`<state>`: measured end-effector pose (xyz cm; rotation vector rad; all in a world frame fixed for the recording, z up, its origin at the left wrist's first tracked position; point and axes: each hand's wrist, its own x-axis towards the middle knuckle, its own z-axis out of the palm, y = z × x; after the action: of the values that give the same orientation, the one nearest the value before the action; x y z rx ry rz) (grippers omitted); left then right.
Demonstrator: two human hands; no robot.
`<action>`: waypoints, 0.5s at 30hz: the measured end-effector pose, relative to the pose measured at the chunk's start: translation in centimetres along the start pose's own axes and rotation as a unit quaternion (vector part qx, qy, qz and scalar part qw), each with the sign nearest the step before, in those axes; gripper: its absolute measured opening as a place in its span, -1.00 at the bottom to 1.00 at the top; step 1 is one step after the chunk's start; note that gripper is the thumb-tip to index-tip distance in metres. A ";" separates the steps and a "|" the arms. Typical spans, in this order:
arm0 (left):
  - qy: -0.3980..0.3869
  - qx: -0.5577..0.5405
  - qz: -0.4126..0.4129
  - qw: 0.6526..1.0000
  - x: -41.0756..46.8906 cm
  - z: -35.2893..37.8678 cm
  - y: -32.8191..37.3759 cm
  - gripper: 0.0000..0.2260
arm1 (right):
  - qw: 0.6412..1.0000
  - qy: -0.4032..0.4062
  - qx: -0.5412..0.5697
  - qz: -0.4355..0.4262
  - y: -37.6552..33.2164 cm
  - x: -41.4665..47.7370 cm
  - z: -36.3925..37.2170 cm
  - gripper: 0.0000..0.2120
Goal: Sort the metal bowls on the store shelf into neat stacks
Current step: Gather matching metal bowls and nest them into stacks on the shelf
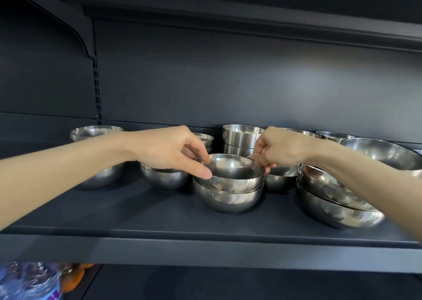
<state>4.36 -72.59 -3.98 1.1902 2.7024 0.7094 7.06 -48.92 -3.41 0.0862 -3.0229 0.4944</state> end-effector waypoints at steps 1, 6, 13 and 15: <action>0.002 0.002 -0.002 1.000 0.0 0.1 0.0 -0.61 | 1.000 0.003 -0.003 0.000 0.0 0.0 0.0 -0.86; 0.015 0.032 -0.006 0.999 0.0 0.3 0.2 -0.53 | 1.000 0.010 -0.013 0.000 -0.1 -0.1 0.1 -0.88; 0.000 0.045 -0.019 0.999 -0.1 0.2 0.6 -0.59 | 1.000 0.005 -0.028 0.002 -0.2 -0.1 -0.1 -0.88; 0.002 0.041 -0.020 0.999 0.1 0.1 0.3 -0.63 | 1.000 0.000 -0.027 0.003 -0.2 -0.2 -0.1 -0.88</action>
<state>4.57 -72.29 -3.92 1.1499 2.7761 0.6019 7.27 -49.10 -3.27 0.0748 -3.0352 0.4133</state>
